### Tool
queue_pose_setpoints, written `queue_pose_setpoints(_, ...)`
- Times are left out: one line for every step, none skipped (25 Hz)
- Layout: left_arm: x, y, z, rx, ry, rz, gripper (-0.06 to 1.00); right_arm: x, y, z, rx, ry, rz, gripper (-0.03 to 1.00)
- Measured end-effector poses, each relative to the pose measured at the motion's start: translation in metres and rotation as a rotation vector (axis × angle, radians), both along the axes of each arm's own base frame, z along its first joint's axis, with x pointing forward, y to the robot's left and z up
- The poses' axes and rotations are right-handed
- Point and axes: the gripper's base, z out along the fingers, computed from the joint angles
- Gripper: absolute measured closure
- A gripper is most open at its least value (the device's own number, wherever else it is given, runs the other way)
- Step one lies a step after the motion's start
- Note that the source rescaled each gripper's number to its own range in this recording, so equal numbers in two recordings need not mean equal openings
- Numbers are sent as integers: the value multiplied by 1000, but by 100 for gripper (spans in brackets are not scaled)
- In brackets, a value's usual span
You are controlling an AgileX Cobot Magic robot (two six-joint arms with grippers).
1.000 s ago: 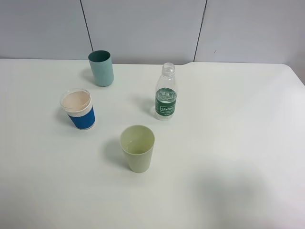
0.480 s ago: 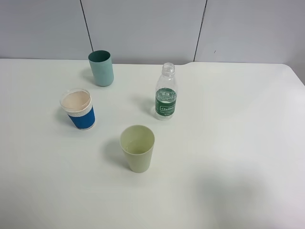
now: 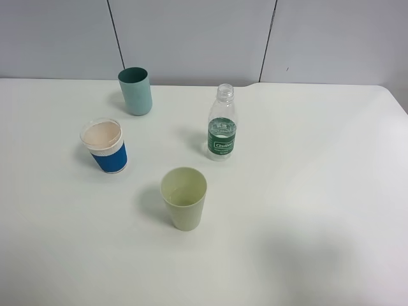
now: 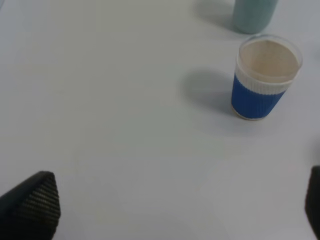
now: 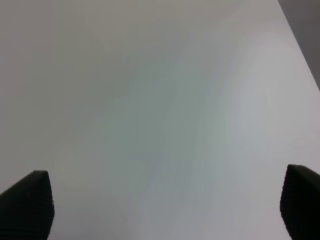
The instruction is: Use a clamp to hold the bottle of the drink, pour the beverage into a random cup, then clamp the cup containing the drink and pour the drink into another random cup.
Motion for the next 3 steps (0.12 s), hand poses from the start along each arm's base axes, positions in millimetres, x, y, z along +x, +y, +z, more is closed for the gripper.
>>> queue_pose_setpoints(0,0,0,0,0,0,-5,0,0,0,0,0,0,20)
queue_pose_setpoints(0,0,0,0,0,0,-5,0,0,0,0,0,0,20)
queue_pose_setpoints(0,0,0,0,0,0,-5,0,0,0,0,0,0,20)
